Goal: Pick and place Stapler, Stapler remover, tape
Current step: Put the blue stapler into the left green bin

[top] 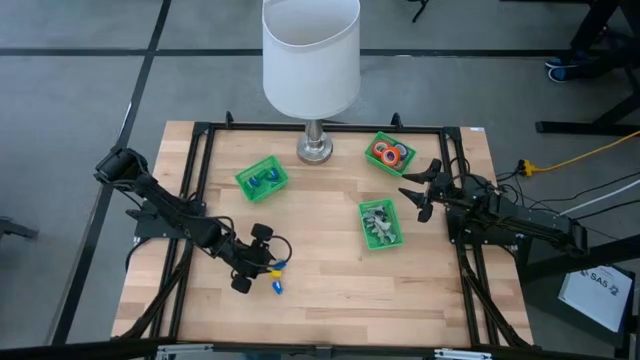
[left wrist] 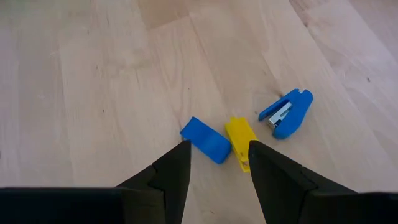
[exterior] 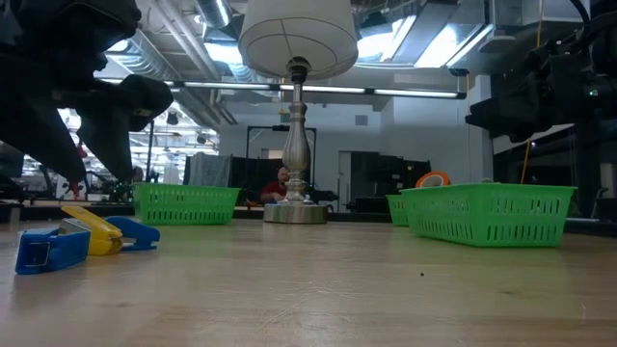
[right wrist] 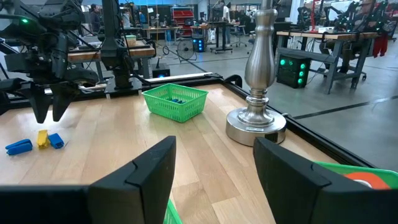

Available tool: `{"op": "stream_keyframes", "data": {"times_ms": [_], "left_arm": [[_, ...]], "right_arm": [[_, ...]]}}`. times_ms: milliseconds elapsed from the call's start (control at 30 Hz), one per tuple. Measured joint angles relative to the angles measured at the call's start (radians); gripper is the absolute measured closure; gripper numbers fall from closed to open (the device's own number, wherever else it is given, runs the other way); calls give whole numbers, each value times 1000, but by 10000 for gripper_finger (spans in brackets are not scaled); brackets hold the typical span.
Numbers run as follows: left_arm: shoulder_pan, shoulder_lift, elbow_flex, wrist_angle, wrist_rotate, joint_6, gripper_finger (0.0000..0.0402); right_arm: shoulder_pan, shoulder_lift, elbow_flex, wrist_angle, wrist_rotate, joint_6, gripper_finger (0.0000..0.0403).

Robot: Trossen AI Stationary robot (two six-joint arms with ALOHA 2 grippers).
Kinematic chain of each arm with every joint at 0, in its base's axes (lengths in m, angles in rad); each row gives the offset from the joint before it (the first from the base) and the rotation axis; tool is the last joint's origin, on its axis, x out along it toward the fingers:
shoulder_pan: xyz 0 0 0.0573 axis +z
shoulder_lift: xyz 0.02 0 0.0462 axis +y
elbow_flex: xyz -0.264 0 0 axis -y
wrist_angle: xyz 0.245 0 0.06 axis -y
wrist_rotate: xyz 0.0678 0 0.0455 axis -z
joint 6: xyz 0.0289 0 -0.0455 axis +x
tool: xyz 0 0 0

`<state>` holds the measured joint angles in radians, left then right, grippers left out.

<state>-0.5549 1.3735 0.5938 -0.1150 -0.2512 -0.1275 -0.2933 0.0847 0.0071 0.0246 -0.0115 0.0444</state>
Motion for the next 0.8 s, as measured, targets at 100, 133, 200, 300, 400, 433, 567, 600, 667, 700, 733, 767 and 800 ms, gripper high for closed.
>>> {"op": "stream_keyframes", "data": {"times_ms": [100,133,200,300,400,433,567,600,667,700,733,767,800], "left_arm": [[0,0,0,6,-13,0,245],[0,0,0,13,-21,-1,245],[0,0,0,19,-23,-1,245],[-1,0,0,19,-19,-1,245],[-1,0,0,20,-19,-8,245],[-1,0,0,20,-19,-8,245],[-1,0,0,21,-56,-9,243],[-1,0,0,21,-69,-9,241],[-1,0,0,21,-79,-9,235],[-1,0,0,21,-80,-9,231],[-1,0,0,21,-80,-10,226],[-1,2,0,22,-80,-17,221],[-1,7,0,26,-80,-28,215]], "right_arm": [[0,0,0,0,0,0,183],[0,0,0,0,0,0,183],[0,0,0,0,0,0,183],[0,0,0,0,0,0,183],[0,0,0,0,0,0,183],[0,0,0,0,0,0,183],[0,0,0,0,0,0,183],[0,0,0,0,0,0,183],[0,0,0,0,0,0,183],[0,0,0,0,0,0,183],[0,0,0,0,0,0,183],[0,0,0,0,0,0,183],[0,0,0,0,0,0,183]]}}
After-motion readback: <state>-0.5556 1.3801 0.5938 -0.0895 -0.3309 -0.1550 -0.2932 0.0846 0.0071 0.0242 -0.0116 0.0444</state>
